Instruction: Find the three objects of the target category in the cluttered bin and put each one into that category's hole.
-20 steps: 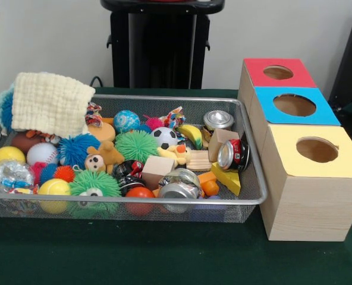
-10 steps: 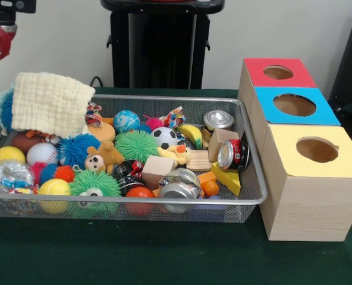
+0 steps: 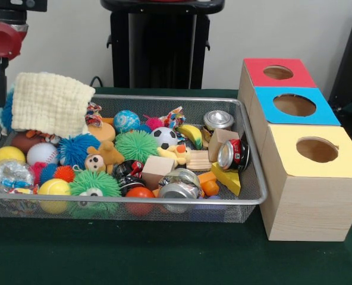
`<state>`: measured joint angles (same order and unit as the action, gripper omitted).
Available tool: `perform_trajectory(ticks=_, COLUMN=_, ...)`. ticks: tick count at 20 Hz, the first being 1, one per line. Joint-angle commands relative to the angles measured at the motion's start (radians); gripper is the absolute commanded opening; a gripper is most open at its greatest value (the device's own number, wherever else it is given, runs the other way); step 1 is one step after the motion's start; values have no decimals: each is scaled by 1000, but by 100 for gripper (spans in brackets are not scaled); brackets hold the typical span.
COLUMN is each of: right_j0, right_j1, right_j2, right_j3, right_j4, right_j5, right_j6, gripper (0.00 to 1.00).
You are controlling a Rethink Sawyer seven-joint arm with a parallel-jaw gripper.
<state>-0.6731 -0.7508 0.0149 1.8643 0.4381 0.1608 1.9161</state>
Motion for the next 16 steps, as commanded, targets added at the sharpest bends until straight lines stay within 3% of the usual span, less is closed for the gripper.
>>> perform_trajectory(ticks=1, right_j0=-20, right_j1=34, right_j2=105, right_j3=39, right_j4=56, right_j5=77, right_j6=194, gripper=100)
perform_trajectory(ticks=5, right_j0=-79, right_j1=74, right_j2=172, right_j3=33, right_j4=39, right_j5=30, right_j6=159, gripper=100)
perform_trajectory(ticks=10, right_j0=-96, right_j1=76, right_j2=180, right_j3=28, right_j4=24, right_j5=44, right_j6=148, gripper=100)
perform_trajectory(ticks=16, right_j0=-175, right_j1=144, right_j2=274, right_j3=21, right_j4=-23, right_j5=-52, right_j6=129, gripper=100)
